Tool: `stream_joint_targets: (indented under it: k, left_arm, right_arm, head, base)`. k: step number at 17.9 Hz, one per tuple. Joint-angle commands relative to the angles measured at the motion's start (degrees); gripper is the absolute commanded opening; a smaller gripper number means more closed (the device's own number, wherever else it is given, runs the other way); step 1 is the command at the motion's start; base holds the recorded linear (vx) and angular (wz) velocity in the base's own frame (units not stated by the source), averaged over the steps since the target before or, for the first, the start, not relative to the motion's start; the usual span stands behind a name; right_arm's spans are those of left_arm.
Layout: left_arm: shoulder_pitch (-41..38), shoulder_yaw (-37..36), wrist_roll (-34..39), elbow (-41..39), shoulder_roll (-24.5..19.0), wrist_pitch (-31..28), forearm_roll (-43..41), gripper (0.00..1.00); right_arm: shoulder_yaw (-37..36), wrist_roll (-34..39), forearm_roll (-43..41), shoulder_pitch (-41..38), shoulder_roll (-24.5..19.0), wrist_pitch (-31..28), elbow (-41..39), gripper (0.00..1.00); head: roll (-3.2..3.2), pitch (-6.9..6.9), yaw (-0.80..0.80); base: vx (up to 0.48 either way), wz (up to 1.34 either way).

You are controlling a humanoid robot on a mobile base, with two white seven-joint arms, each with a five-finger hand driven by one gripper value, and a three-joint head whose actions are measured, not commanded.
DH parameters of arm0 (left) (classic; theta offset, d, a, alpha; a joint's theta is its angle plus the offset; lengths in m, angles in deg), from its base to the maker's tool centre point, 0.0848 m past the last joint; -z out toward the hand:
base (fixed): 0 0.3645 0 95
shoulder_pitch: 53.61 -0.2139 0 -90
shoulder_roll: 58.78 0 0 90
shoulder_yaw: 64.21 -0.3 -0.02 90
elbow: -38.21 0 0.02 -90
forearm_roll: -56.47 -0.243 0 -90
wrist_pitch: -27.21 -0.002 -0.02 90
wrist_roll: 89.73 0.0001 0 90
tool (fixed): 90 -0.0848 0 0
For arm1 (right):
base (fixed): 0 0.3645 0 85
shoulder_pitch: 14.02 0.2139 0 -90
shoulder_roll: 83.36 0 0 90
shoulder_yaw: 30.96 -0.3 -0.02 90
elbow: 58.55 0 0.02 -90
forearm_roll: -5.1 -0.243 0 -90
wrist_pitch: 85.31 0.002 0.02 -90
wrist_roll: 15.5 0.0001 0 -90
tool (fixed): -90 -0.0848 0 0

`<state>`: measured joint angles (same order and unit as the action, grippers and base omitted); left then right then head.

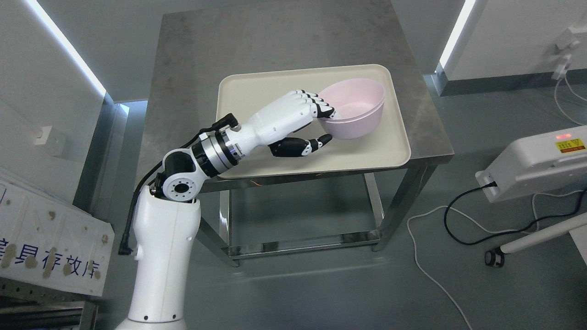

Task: Stack pink IKEA bowls on left shelf middle
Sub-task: 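Lift the stacked bowls with the left hand while turning toward the shelf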

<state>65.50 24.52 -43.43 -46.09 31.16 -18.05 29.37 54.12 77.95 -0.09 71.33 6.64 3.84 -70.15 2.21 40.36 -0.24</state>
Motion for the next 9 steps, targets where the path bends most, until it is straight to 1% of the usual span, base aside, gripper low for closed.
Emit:
stream_joint_targets:
  k: [1,4,9]
  left_arm:
    - [-8.01,13.31,-1.13,-6.67,-0.94,0.27,6.26,0.07]
    - [-8.45,14.1,-1.57,-7.29,-0.94,0.27,8.64,0.08]
    - [-8.98,13.31,-1.65,-8.61,-0.94,0.27,10.05,0.08]
  right_arm:
    - [0.0,0.07,0.0,0.0,1.0,-0.03,0.0,1.0]
    - [0.0,0.07,0.0,0.0,1.0,-0.03,0.0,1.0]
    - [0.0,0.07,0.0,0.0,1.0,-0.03,0.0,1.0]
  head:
    - [0.0,0.0,0.0]
    - [0.0,0.0,0.0]
    - [0.0,0.0,0.0]
  base:
    - [-0.115,-0.02]
    - [-0.133,0.03]
    - [-0.161,-0.01]
